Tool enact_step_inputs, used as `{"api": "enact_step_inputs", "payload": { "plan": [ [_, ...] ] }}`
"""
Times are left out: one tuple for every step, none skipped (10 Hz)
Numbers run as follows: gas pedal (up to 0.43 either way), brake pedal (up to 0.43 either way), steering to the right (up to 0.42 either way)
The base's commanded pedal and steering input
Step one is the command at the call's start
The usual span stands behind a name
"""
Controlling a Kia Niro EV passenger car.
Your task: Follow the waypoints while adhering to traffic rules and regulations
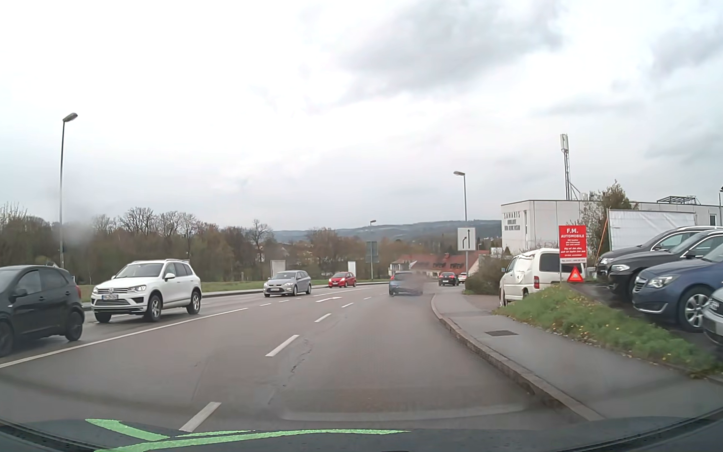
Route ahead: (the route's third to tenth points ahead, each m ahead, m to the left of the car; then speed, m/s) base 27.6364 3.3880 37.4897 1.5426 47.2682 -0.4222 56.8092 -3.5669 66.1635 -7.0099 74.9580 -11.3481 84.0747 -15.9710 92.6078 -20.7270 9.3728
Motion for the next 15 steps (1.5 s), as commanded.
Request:
{"api": "enact_step_inputs", "payload": {
  "plan": [
    [0.000,0.000,0.018],
    [0.000,0.000,0.018],
    [0.000,0.006,0.018],
    [0.000,0.018,0.018],
    [0.000,0.037,0.018],
    [0.000,0.043,0.018],
    [0.000,0.049,0.018],
    [0.000,0.055,0.019],
    [0.000,0.055,0.020],
    [0.000,0.061,0.020],
    [0.000,0.061,0.021],
    [0.000,0.067,0.023],
    [0.000,0.073,0.023],
    [0.000,0.073,0.024],
    [0.000,0.067,0.027]
  ]
}}
